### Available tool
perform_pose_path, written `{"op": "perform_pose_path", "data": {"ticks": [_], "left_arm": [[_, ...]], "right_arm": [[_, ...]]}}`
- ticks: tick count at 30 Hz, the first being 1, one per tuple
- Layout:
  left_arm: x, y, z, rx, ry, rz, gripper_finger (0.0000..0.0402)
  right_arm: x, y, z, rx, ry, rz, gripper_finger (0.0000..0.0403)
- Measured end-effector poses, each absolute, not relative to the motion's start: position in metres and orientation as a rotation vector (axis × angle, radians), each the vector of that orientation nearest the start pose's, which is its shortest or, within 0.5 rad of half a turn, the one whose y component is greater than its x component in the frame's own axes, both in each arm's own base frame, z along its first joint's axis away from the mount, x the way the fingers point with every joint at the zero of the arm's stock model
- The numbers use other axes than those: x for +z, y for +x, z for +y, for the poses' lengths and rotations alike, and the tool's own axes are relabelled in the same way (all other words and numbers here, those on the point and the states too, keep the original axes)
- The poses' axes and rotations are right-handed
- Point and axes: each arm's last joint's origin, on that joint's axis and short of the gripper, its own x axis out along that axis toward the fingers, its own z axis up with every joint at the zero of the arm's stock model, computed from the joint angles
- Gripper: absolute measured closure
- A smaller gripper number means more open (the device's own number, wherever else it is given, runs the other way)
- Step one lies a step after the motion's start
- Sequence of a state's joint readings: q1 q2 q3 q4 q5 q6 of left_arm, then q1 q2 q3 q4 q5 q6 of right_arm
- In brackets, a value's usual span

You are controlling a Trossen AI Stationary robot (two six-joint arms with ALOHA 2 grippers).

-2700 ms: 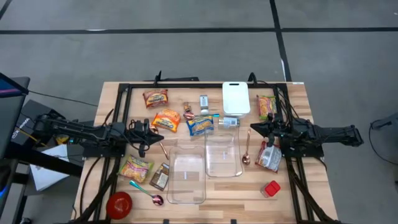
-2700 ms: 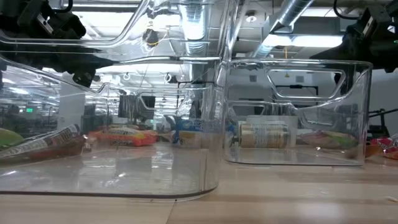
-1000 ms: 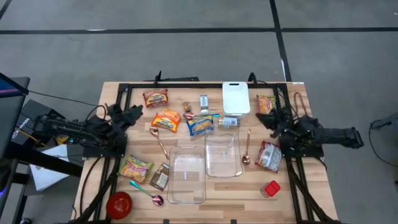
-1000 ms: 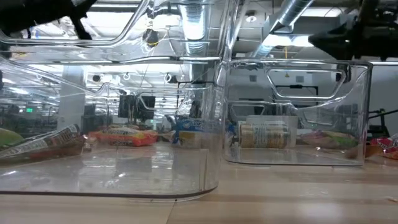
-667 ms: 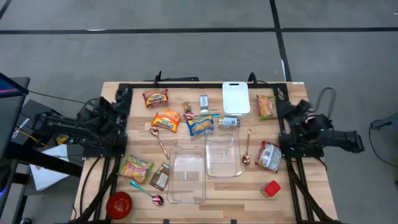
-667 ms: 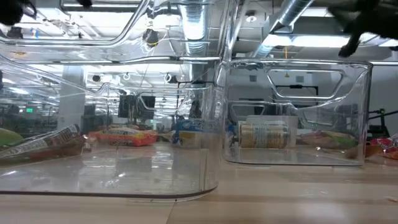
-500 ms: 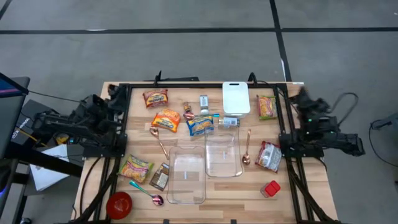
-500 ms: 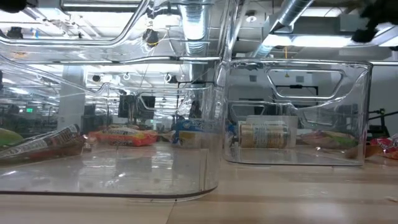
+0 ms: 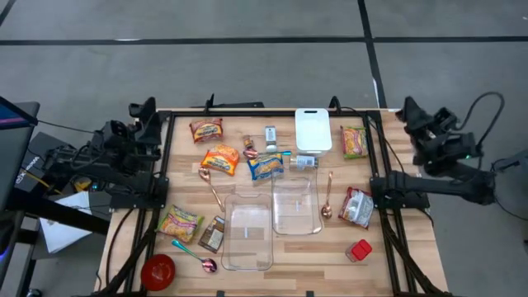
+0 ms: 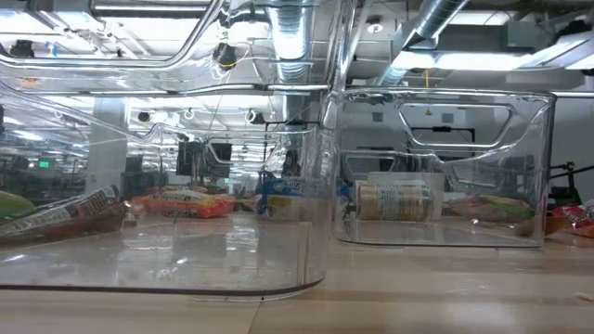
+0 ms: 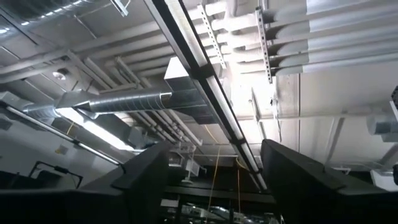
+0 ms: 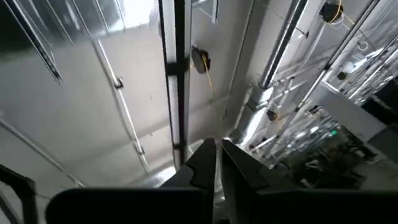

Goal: Pick & Place Food Item
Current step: Put the top right green noodle pack into the left transparent bin

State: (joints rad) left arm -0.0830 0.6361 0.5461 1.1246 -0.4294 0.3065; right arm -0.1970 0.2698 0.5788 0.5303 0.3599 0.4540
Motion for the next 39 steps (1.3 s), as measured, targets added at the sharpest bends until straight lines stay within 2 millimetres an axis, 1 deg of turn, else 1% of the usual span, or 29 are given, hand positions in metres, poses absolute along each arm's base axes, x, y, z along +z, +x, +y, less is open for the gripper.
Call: {"op": "perform_pose_path", "data": {"ticks": [2, 5, 8, 10, 12, 15, 19, 22, 24, 25, 27, 28, 30, 33, 35, 37, 39], "left_arm": [[0.379, 0.106, 0.003, 0.464, 0.019, -0.936, 0.0144], [0.378, 0.107, 0.004, 0.481, 0.012, -0.923, 0.0143], [0.376, 0.110, 0.005, 0.517, -0.005, -0.900, 0.0142], [0.375, 0.112, 0.005, 0.530, -0.004, -0.883, 0.0142], [0.375, 0.112, 0.007, 0.562, -0.007, -0.867, 0.0142], [0.374, 0.112, 0.009, 0.586, -0.013, -0.865, 0.0142], [0.374, 0.113, 0.012, 0.630, -0.015, -0.858, 0.0142], [0.373, 0.114, 0.014, 0.649, -0.012, -0.851, 0.0142], [0.373, 0.116, 0.015, 0.659, -0.013, -0.847, 0.0142], [0.372, 0.116, 0.015, 0.663, -0.011, -0.845, 0.0142], [0.372, 0.118, 0.016, 0.673, -0.010, -0.839, 0.0142], [0.371, 0.119, 0.017, 0.675, -0.011, -0.838, 0.0142], [0.370, 0.121, 0.018, 0.674, -0.020, -0.833, 0.0142], [0.369, 0.126, 0.019, 0.670, -0.035, -0.826, 0.0142], [0.367, 0.129, 0.019, 0.669, -0.035, -0.816, 0.0142], [0.366, 0.133, 0.019, 0.669, -0.031, -0.802, 0.0142], [0.364, 0.136, 0.019, 0.667, -0.028, -0.790, 0.0142]], "right_arm": [[0.398, 0.045, -0.020, -0.368, 0.429, -0.885, 0.0385], [0.428, 0.049, -0.022, -0.477, 0.348, -0.724, 0.0385], [0.456, 0.045, -0.025, -0.648, 0.300, -0.497, 0.0378], [0.472, 0.044, -0.027, -0.751, 0.258, -0.337, 0.0363], [0.484, 0.050, -0.030, -0.821, 0.221, -0.176, 0.0340], [0.497, 0.061, -0.036, -0.926, 0.158, 0.048, 0.0291], [0.504, 0.072, -0.048, -1.094, 0.166, 0.285, 0.0215], [0.498, 0.078, -0.058, -1.204, 0.207, 0.456, 0.0177], [0.490, 0.082, -0.065, -1.272, 0.254, 0.559, 0.0167], [0.484, 0.084, -0.070, -1.300, 0.285, 0.616, 0.0165], [0.474, 0.092, -0.082, -1.335, 0.356, 0.657, 0.0167], [0.467, 0.094, -0.087, -1.325, 0.396, 0.688, 0.0169], [0.457, 0.097, -0.097, -1.332, 0.454, 0.723, 0.0176], [0.434, 0.098, -0.112, -1.382, 0.510, 0.857, 0.0189], [0.416, 0.103, -0.123, -1.353, 0.585, 0.930, 0.0197], [0.397, 0.108, -0.131, -1.282, 0.661, 0.985, 0.0204], [0.375, 0.115, -0.136, -1.203, 0.698, 1.048, 0.0211]]}}
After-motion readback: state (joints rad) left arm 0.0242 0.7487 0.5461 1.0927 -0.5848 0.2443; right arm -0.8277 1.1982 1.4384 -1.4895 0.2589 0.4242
